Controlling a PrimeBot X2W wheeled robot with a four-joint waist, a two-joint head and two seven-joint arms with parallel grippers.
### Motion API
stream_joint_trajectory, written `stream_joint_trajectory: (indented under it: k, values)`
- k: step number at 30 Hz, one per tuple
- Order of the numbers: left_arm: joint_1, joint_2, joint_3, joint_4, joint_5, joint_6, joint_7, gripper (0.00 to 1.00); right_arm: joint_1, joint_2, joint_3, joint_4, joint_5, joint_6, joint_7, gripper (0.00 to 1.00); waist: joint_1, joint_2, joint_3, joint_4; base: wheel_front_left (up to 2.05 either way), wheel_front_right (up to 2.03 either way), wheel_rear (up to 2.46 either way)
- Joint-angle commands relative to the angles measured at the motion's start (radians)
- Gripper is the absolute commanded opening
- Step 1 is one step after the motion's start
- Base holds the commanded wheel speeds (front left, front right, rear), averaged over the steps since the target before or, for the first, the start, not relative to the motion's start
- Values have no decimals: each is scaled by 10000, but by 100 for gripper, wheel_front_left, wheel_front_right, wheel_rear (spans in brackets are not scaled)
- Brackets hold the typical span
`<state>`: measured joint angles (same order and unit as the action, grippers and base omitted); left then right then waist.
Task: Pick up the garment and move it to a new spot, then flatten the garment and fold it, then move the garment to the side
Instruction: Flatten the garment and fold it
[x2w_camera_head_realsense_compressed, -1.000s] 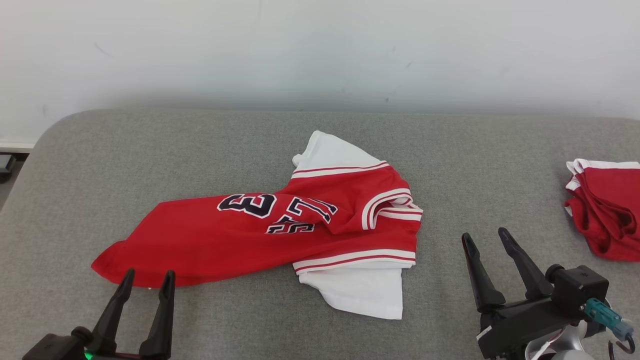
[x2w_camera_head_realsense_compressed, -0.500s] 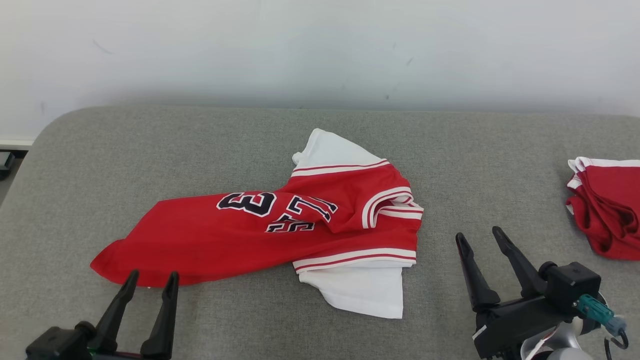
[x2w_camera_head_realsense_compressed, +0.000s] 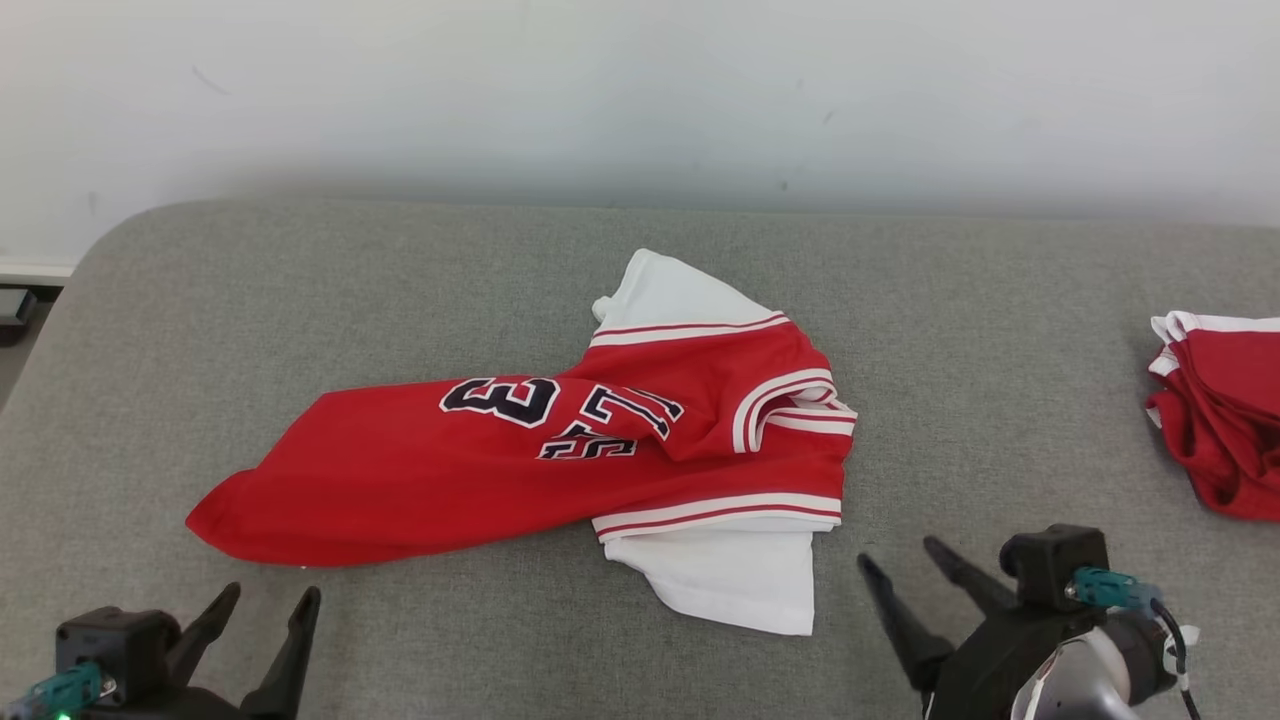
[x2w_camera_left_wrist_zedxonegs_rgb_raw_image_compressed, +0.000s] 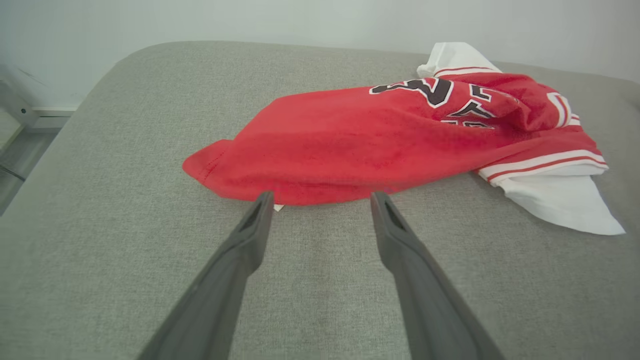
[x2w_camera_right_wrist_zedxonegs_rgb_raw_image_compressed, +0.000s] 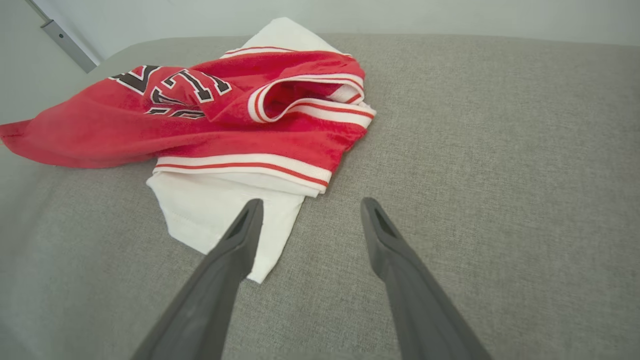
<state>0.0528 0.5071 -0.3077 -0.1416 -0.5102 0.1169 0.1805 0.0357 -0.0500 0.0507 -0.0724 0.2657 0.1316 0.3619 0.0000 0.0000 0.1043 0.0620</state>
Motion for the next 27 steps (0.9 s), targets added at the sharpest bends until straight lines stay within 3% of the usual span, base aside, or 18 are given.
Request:
stream_joint_trajectory:
  k: [1,7,16,27]
  values:
    - [-10,113,55,-18,71,147,224,100,161,-11,28,-152,169,-20,320,100,0,0,90,34,0,0,0]
    - [-164,517,141,405,254,303,711,100,406,-14,190,-679,389,-20,1297,100,0,0,533,135,0,0,0]
    - [-1426,327,97,1767,212,-118,262,100,15,-16,232,-428,287,-20,1325,100,0,0,1279,391,0,0,0]
    - [-2979,172,251,3628,-186,-697,-60,100,-85,-14,1122,-229,148,-20,1616,100,0,0,1534,357,0,0,0]
